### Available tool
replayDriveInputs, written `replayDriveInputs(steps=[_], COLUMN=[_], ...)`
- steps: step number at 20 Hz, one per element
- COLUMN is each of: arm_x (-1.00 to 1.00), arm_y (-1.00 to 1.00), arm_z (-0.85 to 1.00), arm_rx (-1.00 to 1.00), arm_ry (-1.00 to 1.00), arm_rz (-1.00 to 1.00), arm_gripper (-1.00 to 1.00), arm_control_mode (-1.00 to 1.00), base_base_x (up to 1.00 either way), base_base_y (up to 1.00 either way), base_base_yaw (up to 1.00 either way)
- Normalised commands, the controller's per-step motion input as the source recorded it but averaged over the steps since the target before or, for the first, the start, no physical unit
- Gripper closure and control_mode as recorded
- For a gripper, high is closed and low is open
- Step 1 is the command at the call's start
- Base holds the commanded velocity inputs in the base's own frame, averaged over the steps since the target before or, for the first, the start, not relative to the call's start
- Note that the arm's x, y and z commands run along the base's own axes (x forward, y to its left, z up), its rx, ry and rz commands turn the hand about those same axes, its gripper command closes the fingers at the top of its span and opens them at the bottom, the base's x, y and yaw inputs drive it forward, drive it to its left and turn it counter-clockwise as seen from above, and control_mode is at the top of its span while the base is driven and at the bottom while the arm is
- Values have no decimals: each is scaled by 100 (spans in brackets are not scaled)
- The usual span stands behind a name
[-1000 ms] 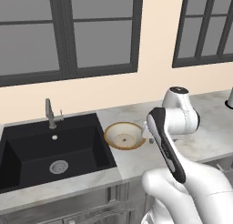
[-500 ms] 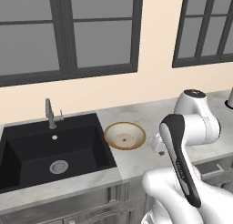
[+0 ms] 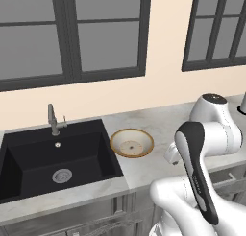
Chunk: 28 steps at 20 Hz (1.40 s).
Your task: Pick the cup and bowl from the counter and place them on the counter next to the sink.
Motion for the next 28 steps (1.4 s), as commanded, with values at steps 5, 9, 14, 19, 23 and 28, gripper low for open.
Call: replayDriveInputs(steps=[5, 9, 14, 19, 23, 28], arm_x=[0, 0, 0, 0, 0, 0], arm_y=[0, 0, 0, 0, 0, 0], arm_z=[0, 0, 0, 0, 0, 0], arm_rx=[0, 0, 0, 0, 0, 0], arm_ry=[0, 0, 0, 0, 0, 0], arm_rz=[0, 0, 0, 0, 0, 0], arm_gripper=[-100, -100, -100, -100, -100, -100], arm_control_mode=[-100, -100, 100, 100, 100, 100], base_base_x=[0, 0, 0, -66, -100, -96], base_base_y=[0, 0, 0, -3, -4, -3], base_base_yaw=[0, 0, 0, -5, -12, -50])
